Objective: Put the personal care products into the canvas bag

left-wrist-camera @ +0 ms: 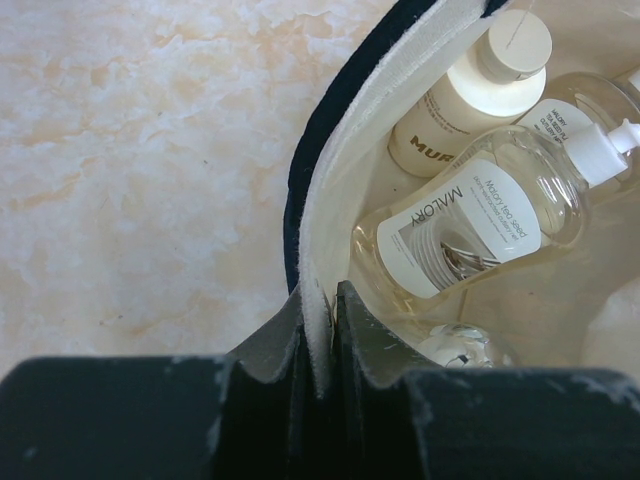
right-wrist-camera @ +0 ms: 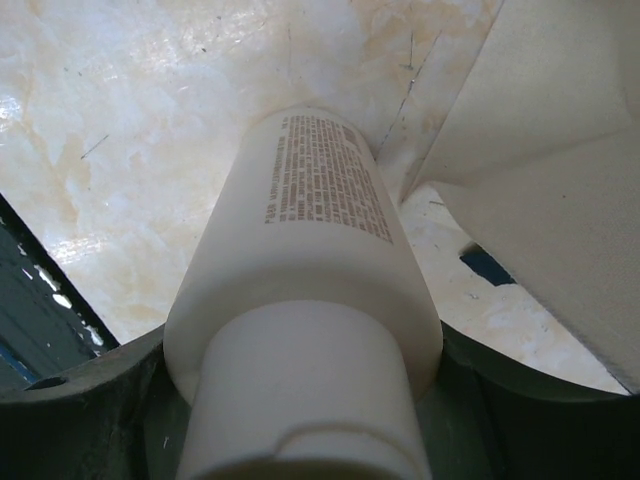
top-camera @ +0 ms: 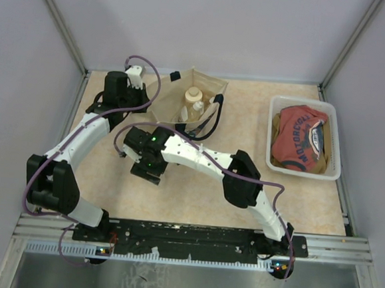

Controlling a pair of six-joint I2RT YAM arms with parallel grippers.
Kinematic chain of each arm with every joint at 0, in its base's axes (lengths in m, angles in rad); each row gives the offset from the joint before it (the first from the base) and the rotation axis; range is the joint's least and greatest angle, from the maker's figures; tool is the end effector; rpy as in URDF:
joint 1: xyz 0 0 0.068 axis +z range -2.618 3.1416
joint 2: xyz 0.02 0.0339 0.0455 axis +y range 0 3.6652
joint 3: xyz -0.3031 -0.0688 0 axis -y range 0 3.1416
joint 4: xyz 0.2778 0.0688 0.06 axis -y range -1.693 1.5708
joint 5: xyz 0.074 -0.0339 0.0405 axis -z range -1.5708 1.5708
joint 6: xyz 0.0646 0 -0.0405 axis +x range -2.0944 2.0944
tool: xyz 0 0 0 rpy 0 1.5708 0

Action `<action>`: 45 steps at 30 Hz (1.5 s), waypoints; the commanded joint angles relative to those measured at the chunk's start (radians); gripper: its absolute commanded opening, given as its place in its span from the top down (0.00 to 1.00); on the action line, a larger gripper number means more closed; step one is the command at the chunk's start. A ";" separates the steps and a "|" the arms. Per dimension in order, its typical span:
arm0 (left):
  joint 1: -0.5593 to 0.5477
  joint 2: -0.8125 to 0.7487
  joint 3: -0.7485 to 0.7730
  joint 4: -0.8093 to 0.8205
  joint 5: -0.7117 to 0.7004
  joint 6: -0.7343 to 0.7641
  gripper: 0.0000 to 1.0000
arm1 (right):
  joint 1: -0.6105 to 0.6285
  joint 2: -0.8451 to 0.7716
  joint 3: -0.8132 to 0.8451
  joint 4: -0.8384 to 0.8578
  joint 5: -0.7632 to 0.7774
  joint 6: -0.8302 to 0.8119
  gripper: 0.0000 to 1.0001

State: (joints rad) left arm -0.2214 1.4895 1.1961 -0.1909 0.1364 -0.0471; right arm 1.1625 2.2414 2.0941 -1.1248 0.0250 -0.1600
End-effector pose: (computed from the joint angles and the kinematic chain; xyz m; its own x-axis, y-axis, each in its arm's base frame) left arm 0.3891 -0.0966 0.3284 -0.4695 0.0579 -0.8810 0.3132 0.9439 -0.1049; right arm 0.2130 0.4883 0.2371 -0.2289 -0.9303 -0.2867 -0.9634 0.2588 -0.0705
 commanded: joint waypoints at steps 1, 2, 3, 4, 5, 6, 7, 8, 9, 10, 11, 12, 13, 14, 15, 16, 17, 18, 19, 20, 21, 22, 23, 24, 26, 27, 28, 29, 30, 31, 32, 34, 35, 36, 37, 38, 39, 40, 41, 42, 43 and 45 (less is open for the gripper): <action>0.011 -0.014 -0.013 0.024 -0.004 0.024 1.00 | 0.007 -0.053 -0.069 0.069 0.003 0.008 0.65; 0.011 -0.014 -0.012 0.025 -0.004 0.024 1.00 | 0.007 -0.073 -0.096 0.090 0.006 0.014 0.68; 0.011 -0.014 -0.013 0.025 -0.004 0.023 1.00 | 0.006 -0.097 -0.126 0.112 0.012 0.023 0.70; 0.011 -0.014 -0.014 0.025 -0.005 0.024 1.00 | 0.007 -0.119 -0.158 0.134 0.020 0.031 0.73; 0.011 -0.013 -0.014 0.025 -0.005 0.023 1.00 | 0.007 -0.149 -0.189 0.153 0.028 0.043 0.76; 0.011 -0.013 -0.013 0.024 -0.005 0.023 1.00 | 0.007 -0.176 -0.223 0.175 0.038 0.054 0.77; 0.011 -0.012 -0.014 0.025 -0.003 0.021 1.00 | 0.006 -0.204 -0.256 0.206 0.046 0.066 0.79; 0.011 -0.012 -0.013 0.025 -0.002 0.020 1.00 | 0.005 -0.234 -0.308 0.232 0.052 0.079 0.82; 0.011 -0.011 -0.014 0.026 -0.001 0.020 1.00 | 0.003 -0.268 -0.350 0.264 0.057 0.093 0.83; 0.011 -0.012 -0.014 0.027 0.001 0.020 1.00 | -0.001 -0.299 -0.387 0.296 0.057 0.108 0.83; 0.011 -0.011 -0.013 0.026 0.001 0.018 1.00 | -0.004 -0.333 -0.426 0.330 0.060 0.126 0.83; 0.011 -0.011 -0.015 0.027 0.001 0.017 1.00 | -0.006 -0.363 -0.461 0.358 0.065 0.138 0.83; 0.011 -0.011 -0.015 0.026 0.002 0.016 1.00 | -0.009 -0.392 -0.487 0.381 0.071 0.149 0.84; 0.011 -0.010 -0.015 0.027 0.002 0.015 1.00 | -0.010 -0.418 -0.513 0.401 0.087 0.161 0.85; 0.011 -0.009 -0.015 0.028 0.005 0.013 1.00 | -0.013 -0.442 -0.535 0.418 0.098 0.173 0.87; 0.011 -0.009 -0.014 0.028 0.005 0.013 1.00 | -0.016 -0.467 -0.555 0.433 0.108 0.185 0.88; 0.011 -0.009 -0.015 0.028 0.007 0.013 1.00 | -0.021 -0.491 -0.576 0.448 0.124 0.197 0.89; 0.011 -0.009 -0.015 0.028 0.008 0.013 1.00 | -0.025 -0.519 -0.598 0.463 0.135 0.209 0.91; 0.011 -0.009 -0.015 0.028 0.008 0.013 1.00 | -0.029 -0.556 -0.618 0.474 0.149 0.223 0.92; 0.011 -0.009 -0.014 0.028 0.007 0.013 1.00 | -0.034 -0.572 -0.636 0.481 0.163 0.236 0.92; 0.011 -0.009 -0.014 0.028 0.006 0.013 1.00 | -0.039 -0.626 -0.651 0.486 0.178 0.247 0.92; 0.011 -0.008 -0.014 0.027 0.006 0.013 1.00 | -0.042 -0.658 -0.667 0.489 0.195 0.258 0.92; 0.011 -0.005 -0.014 0.027 0.006 0.013 1.00 | -0.045 -0.686 -0.679 0.489 0.216 0.269 0.93; 0.011 -0.004 -0.014 0.029 0.008 0.014 1.00 | -0.047 -0.715 -0.691 0.489 0.243 0.276 0.93; 0.011 -0.002 -0.016 0.030 0.010 0.013 1.00 | -0.053 -0.772 -0.711 0.488 0.297 0.293 0.94; 0.011 0.000 -0.017 0.029 0.010 0.012 1.00 | -0.055 -0.803 -0.719 0.491 0.322 0.297 0.94; 0.011 -0.001 -0.019 0.031 0.010 0.011 1.00 | -0.057 -0.830 -0.725 0.494 0.353 0.302 0.94; 0.011 -0.001 -0.021 0.031 0.009 0.010 1.00 | -0.059 -0.860 -0.731 0.499 0.381 0.306 0.94; 0.011 -0.002 -0.022 0.033 0.011 0.010 1.00 | -0.060 -0.886 -0.734 0.506 0.410 0.308 0.95; 0.011 -0.002 -0.023 0.033 0.010 0.010 1.00 | -0.061 -0.910 -0.734 0.510 0.436 0.308 0.95; 0.011 -0.003 -0.023 0.033 0.010 0.010 1.00 | -0.061 -0.932 -0.729 0.514 0.466 0.305 0.96; 0.011 -0.004 -0.022 0.032 0.008 0.010 1.00 | -0.061 -0.971 -0.717 0.520 0.520 0.290 0.97; 0.011 -0.006 -0.022 0.032 0.007 0.012 1.00 | -0.061 -0.987 -0.706 0.521 0.557 0.276 0.98; 0.011 -0.007 -0.021 0.030 0.006 0.012 1.00 | -0.061 -0.999 -0.692 0.523 0.571 0.266 0.98; 0.011 -0.008 -0.020 0.030 0.006 0.013 1.00 | -0.061 -1.010 -0.677 0.527 0.596 0.249 0.98; 0.011 -0.009 -0.020 0.030 0.006 0.013 1.00 | -0.061 -1.018 -0.661 0.534 0.615 0.226 0.98; 0.011 -0.010 -0.020 0.030 0.006 0.013 1.00 | -0.062 -1.026 -0.642 0.543 0.637 0.191 0.98; 0.011 -0.009 -0.020 0.029 0.008 0.012 1.00 | -0.064 -1.030 -0.619 0.553 0.647 0.167 0.98; 0.011 -0.009 -0.020 0.030 0.009 0.012 1.00 | -0.067 -1.031 -0.595 0.566 0.648 0.141 0.98; 0.011 -0.009 -0.020 0.030 0.010 0.011 1.00 | -0.071 -1.031 -0.574 0.586 0.635 0.115 0.98; 0.011 -0.010 -0.021 0.030 0.017 0.012 1.00 | -0.079 -1.029 -0.557 0.607 0.616 0.089 0.98; 0.011 -0.012 -0.020 0.031 0.030 0.012 1.00 | -0.108 -1.004 -0.515 0.642 0.560 0.055 0.98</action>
State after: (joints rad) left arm -0.2176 1.4895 1.1889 -0.1810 0.1486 -0.0486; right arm 1.0920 1.2659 1.4303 -0.7147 0.5724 0.0074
